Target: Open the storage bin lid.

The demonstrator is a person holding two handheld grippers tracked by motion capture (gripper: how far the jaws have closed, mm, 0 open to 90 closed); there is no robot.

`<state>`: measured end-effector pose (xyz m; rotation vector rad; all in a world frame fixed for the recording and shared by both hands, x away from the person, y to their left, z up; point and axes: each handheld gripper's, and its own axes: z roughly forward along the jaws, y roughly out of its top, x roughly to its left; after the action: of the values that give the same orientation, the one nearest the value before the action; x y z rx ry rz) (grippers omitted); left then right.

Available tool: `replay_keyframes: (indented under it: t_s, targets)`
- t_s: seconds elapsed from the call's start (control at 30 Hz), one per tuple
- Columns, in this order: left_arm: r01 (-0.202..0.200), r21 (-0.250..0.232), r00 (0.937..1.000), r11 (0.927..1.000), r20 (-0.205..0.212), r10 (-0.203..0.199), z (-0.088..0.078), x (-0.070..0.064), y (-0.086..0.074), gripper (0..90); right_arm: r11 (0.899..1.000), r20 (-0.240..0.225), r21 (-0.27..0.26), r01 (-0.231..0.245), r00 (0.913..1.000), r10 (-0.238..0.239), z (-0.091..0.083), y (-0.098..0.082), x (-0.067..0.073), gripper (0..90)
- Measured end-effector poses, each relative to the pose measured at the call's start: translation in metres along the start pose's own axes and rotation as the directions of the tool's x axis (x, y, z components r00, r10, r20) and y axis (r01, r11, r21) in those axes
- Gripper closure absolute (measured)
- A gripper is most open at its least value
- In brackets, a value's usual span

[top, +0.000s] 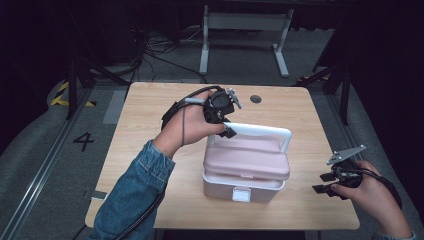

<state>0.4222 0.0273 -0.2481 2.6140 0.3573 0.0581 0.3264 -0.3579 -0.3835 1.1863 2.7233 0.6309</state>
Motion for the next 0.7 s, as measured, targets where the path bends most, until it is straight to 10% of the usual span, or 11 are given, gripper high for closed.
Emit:
replay_keyframes:
  t_s: [0.4,0.7]
  targets:
    - [0.02,-0.006,0.9997,0.9998,0.013,-0.02,0.001,0.001,0.003,67.5,0.983,-0.054,-0.168,0.074,0.995,-0.084,-0.022,0.028,0.027,48.8]
    - [0.027,-0.012,0.9993,0.9996,0.025,-0.026,0.001,0.001,0.003,67.6,0.931,-0.105,-0.346,0.116,0.9812,-0.162,-0.031,0.043,0.04,64.3]
